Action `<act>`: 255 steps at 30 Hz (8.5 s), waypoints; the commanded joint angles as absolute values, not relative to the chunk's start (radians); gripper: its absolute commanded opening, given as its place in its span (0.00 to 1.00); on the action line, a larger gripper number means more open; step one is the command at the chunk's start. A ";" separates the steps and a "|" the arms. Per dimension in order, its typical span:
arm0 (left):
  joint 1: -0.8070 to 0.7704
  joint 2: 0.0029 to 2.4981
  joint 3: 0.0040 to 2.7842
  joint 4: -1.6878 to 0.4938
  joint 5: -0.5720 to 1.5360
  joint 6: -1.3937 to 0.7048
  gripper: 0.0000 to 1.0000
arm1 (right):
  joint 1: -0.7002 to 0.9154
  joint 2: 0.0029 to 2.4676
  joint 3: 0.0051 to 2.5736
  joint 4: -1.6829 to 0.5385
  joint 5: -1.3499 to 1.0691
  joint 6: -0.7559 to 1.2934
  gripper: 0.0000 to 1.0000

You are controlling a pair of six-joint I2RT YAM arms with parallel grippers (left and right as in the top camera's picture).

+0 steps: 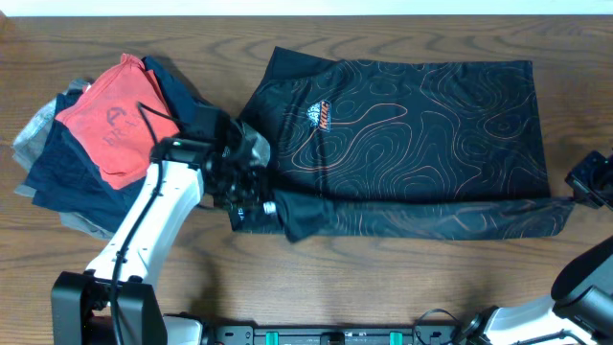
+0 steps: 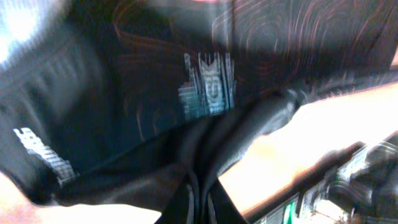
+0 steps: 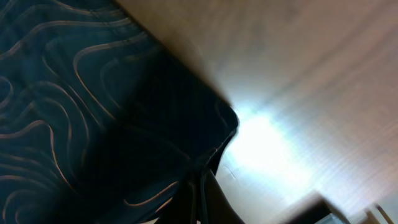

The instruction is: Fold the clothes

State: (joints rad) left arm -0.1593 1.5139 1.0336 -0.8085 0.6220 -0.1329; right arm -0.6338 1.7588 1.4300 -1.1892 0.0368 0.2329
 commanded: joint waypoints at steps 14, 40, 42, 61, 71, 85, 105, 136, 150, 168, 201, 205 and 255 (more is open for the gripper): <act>-0.135 1.687 1.033 -0.468 0.575 -0.302 0.06 | -0.561 1.833 1.413 -0.911 -0.038 0.221 0.01; -0.135 1.717 1.031 -0.724 0.289 -0.301 0.60 | -0.519 1.833 1.243 -0.878 0.135 0.231 0.41; -0.135 1.717 1.019 -0.725 0.267 -0.301 0.60 | -0.524 1.833 1.183 -0.826 0.130 0.240 0.45; -0.135 1.719 0.814 -0.480 0.268 -0.301 0.53 | -0.557 1.833 1.067 -0.722 0.151 0.276 0.05; -0.135 1.719 0.754 -0.466 0.268 -0.302 0.38 | -0.605 1.833 1.037 -0.749 0.220 0.305 0.01; -0.135 1.719 0.742 -0.799 0.364 -0.320 0.38 | -0.860 1.833 1.037 -0.802 0.184 0.340 0.01; -0.135 1.564 1.142 -0.764 0.347 -0.224 0.70 | -0.811 1.665 1.295 -0.960 -0.174 0.242 0.19; -0.153 2.223 1.429 -0.021 0.352 -0.109 0.67 | -0.530 1.616 1.296 -1.152 -0.195 0.133 0.31; -0.145 2.051 1.433 -0.078 0.561 -0.246 0.06 | -0.418 1.640 1.333 -1.018 -0.195 0.038 0.50; -0.157 1.879 1.428 -0.617 0.602 -0.245 0.06 | -0.352 2.117 1.634 -0.516 -0.160 0.002 0.80; -0.246 1.880 1.416 -0.658 0.451 -0.219 0.06 | -0.302 2.370 1.634 -0.077 -0.070 0.231 0.68; -0.246 1.880 1.416 -0.658 0.451 -0.219 0.06 | -0.282 2.370 1.634 -0.070 -0.046 0.231 0.59; -0.171 1.678 1.308 -1.169 0.559 -0.172 0.06 | -0.480 1.824 1.522 -1.190 0.080 0.131 0.17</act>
